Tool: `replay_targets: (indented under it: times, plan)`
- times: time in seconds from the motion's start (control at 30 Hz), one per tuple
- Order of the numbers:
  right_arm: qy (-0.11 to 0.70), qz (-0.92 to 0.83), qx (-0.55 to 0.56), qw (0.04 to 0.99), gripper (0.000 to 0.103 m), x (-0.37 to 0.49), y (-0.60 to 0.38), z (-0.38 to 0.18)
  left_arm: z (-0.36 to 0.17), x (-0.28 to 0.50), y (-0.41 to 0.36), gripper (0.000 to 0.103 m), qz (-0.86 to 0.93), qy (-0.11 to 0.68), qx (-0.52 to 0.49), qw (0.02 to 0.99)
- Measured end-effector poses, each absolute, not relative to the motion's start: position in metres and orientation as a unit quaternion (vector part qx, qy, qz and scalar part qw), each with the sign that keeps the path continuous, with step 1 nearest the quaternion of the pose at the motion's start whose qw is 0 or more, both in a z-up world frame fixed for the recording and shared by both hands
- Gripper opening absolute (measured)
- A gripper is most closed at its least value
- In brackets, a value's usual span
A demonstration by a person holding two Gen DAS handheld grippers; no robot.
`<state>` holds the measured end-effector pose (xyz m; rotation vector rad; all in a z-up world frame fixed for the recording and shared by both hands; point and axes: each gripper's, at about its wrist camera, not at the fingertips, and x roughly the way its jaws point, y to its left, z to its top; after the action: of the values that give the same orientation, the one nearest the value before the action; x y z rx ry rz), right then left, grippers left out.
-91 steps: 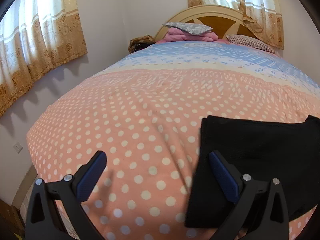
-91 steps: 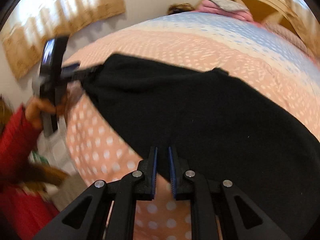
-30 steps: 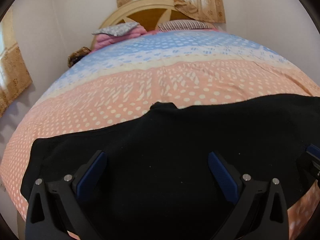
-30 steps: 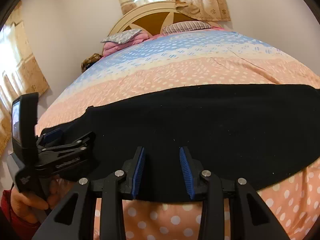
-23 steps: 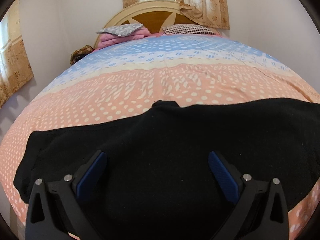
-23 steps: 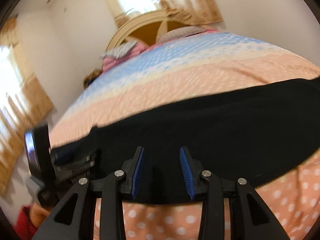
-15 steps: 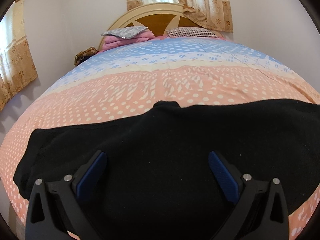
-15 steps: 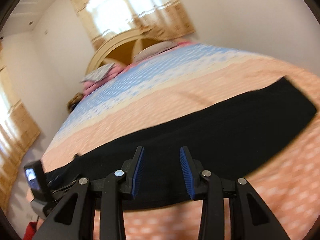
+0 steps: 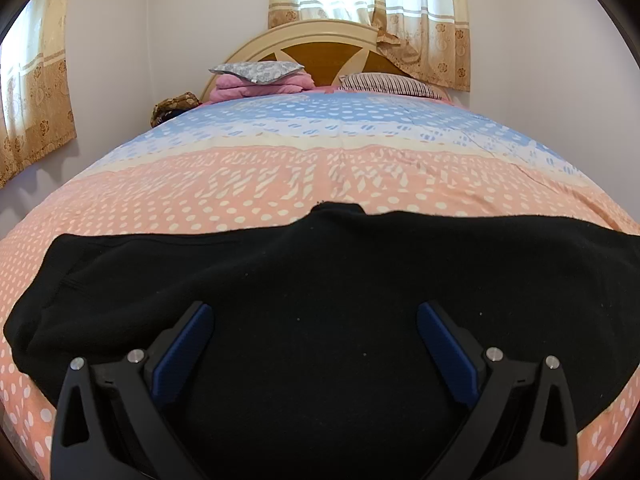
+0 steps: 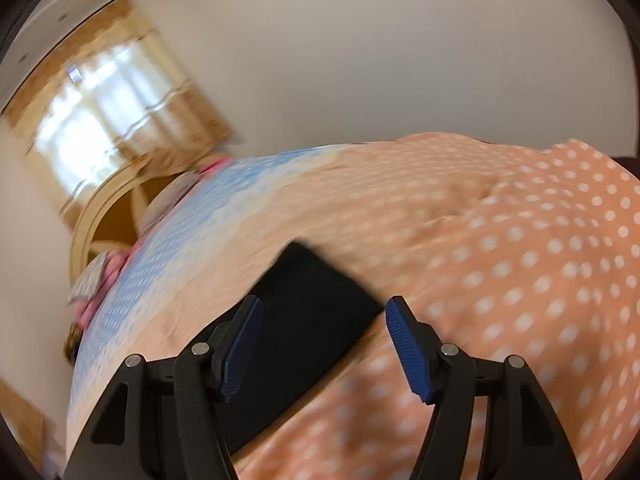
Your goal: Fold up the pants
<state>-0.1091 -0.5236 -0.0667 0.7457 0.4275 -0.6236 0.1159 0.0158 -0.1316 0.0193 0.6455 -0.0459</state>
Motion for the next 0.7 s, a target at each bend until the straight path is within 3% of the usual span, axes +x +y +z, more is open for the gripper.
replay_targets:
  times: [0.13, 0.33, 0.7]
  plan:
    - [0.205, -0.28, 0.4, 0.848, 0.066, -0.104, -0.558, -0.074, -0.132, 0.117, 0.014, 0.103, -0.019, 0.318, 0.013, 0.948]
    - [0.27, -0.25, 0.391, 0.844, 0.066, -0.069, -0.581, -0.1, -0.132, 0.118, 0.013, 0.103, -0.015, 0.319, 0.018, 0.947]
    - [0.347, -0.21, 0.288, 0.867, 0.066, -0.034, -0.549, -0.103, -0.132, 0.118, 0.014, 0.103, -0.013, 0.32, 0.021, 0.947]
